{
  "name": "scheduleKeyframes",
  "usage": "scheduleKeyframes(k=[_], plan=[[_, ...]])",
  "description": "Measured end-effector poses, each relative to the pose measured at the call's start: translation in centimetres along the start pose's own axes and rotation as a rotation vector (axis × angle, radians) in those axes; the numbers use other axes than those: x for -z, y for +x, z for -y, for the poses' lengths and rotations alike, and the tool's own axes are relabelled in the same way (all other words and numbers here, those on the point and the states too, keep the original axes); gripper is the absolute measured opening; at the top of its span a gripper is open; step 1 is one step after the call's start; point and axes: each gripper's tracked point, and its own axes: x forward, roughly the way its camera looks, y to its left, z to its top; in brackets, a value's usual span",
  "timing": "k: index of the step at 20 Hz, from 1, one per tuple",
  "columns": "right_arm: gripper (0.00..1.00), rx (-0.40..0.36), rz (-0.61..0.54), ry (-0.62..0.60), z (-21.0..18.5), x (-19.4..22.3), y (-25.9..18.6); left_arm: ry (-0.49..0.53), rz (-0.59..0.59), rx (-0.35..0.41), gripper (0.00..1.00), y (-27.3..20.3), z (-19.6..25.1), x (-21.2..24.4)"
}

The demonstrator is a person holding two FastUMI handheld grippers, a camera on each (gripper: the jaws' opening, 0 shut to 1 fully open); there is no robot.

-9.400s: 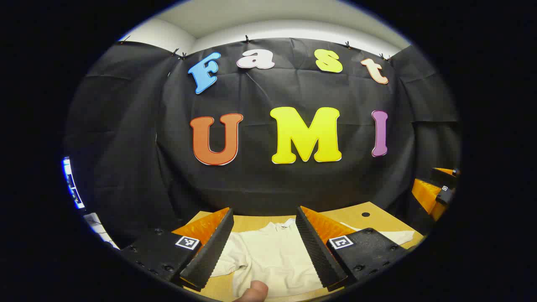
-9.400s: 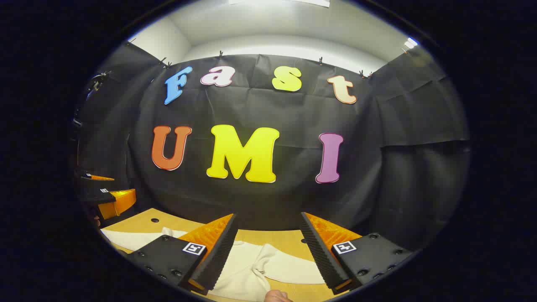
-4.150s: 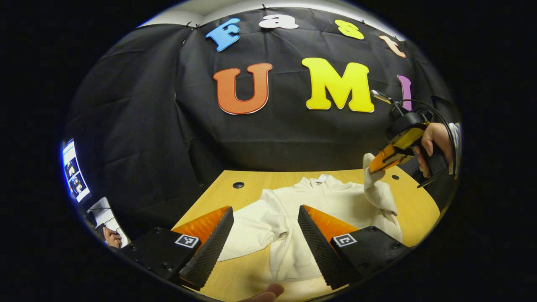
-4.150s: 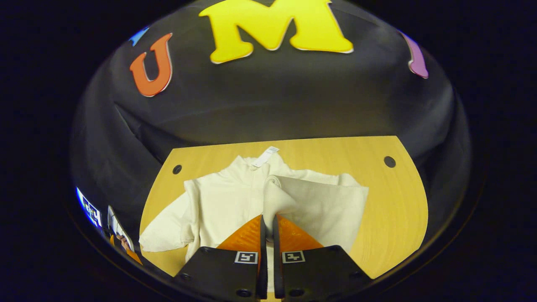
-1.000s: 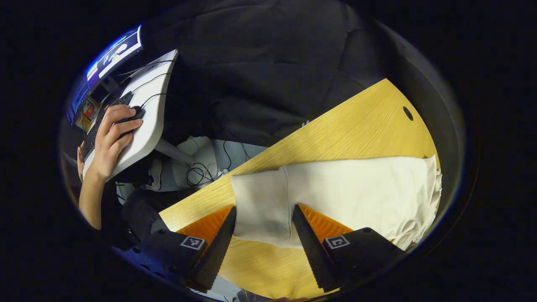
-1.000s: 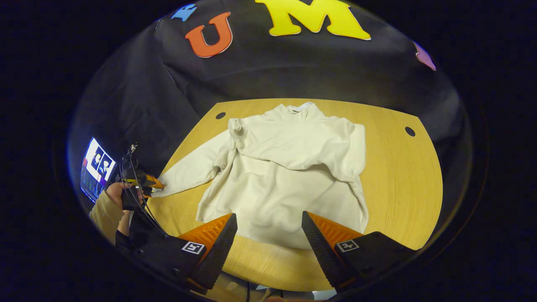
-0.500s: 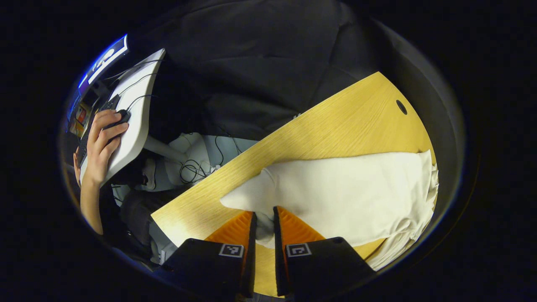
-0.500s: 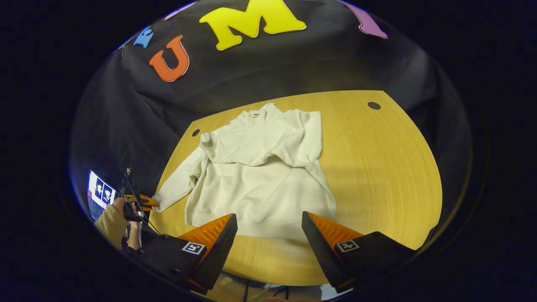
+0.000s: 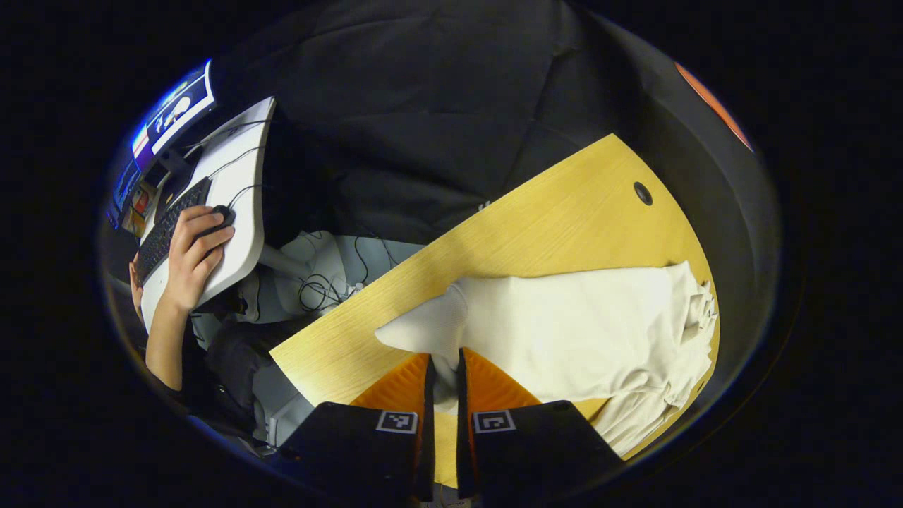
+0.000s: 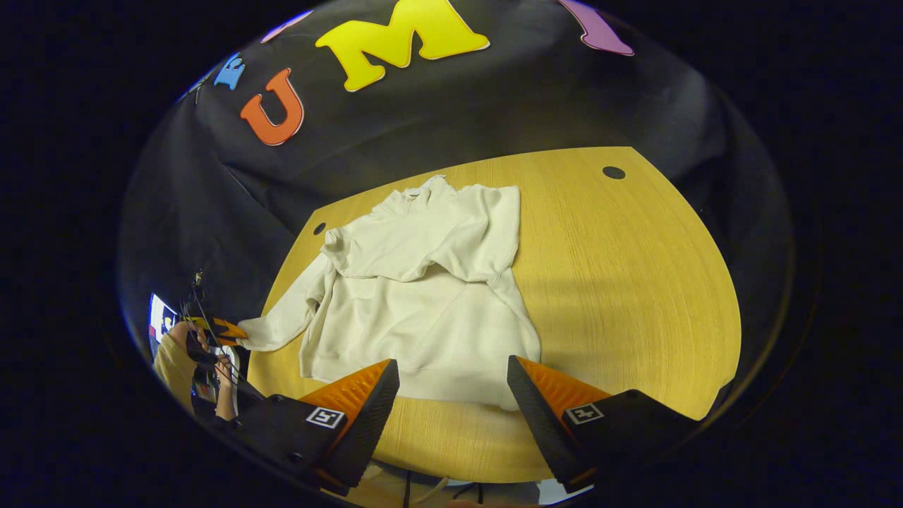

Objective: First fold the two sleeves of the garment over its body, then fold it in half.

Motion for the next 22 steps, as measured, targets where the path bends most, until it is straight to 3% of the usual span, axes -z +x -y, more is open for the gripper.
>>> scheduleKeyframes(k=[1,2,10,11,15,17,21,22], plan=[[0.97,-0.001,-0.003,-0.001,0.1,-0.1,0.1,0.017,0.008,-0.002,0.14,-0.8,1.0,-0.1],[0.94,-0.003,-0.002,-0.004,0.5,-0.2,0.2,0.039,0.022,0.002,0.15,-1.6,2.1,-0.4],[0.97,-0.014,0.003,0.0,3.1,-0.9,0.3,0.246,0.088,0.132,0.14,-7.3,17.0,0.1],[0.94,-0.018,0.006,0.005,3.4,-0.9,0.1,0.27,0.09,0.14,0.15,-7.7,18.7,0.5],[0.97,-0.008,0.031,0.013,5.9,-1.7,-0.6,0.359,0.079,0.183,0.15,-8.4,26.2,2.7],[0.94,-0.003,0.04,0.027,7.4,-2.0,-1.1,0.414,0.078,0.197,0.15,-8.6,30.0,4.0],[0.97,0.029,0.034,0.077,10.6,-2.1,-1.5,0.531,0.062,0.261,0.15,-9.3,39.0,8.8],[0.94,0.042,0.041,0.071,11.3,-2.3,-1.7,0.569,0.063,0.265,0.15,-9.2,41.1,9.9]])
